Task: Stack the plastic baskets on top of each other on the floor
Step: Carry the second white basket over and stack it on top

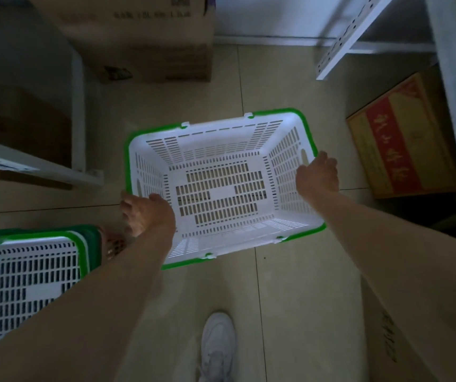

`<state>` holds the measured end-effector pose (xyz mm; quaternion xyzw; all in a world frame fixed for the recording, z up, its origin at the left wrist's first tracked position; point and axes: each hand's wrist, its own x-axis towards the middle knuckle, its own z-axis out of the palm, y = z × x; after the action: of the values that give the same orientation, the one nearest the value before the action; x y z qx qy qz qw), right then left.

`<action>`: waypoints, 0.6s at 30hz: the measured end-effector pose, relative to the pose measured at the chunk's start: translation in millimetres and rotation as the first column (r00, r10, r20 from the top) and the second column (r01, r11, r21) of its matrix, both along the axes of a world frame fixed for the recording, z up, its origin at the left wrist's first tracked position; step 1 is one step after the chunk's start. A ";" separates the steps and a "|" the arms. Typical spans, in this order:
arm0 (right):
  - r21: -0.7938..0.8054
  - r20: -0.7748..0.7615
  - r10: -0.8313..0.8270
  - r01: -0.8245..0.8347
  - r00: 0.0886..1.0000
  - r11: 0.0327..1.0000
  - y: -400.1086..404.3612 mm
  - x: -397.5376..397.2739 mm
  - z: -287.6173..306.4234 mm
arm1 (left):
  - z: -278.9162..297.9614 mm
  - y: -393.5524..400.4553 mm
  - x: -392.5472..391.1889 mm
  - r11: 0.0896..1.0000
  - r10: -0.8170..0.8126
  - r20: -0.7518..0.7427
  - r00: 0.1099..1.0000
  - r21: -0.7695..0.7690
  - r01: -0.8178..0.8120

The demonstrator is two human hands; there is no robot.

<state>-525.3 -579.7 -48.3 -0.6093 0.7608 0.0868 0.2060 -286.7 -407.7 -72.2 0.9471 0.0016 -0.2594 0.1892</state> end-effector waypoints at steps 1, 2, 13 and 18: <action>0.035 0.018 -0.023 0.022 1.000 0.999 -5.1 -2.6 -4.8 | -3.7 2.0 2.7 1.000 0.005 -0.011 1.000 -0.008 -0.005; 0.070 0.034 -0.044 0.041 0.998 0.997 -8.9 -4.6 -9.1 | -8.1 4.4 5.7 1.000 0.002 -0.019 1.000 -0.014 -0.002; 0.074 0.080 -0.189 0.183 0.979 0.980 -20.3 -12.2 -36.8 | -14.6 13.7 14.9 0.991 0.110 -0.117 0.987 -0.063 -0.118; 0.053 0.081 -0.191 0.187 0.978 0.981 -10.8 -13.1 -27.2 | 6.2 20.7 12.6 0.988 -0.139 0.063 0.988 0.078 0.134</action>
<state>-538.4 -590.5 -75.5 -0.5324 0.8036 0.0579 0.2595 -274.1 -386.9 -66.0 0.9595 -0.0601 -0.2391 0.1361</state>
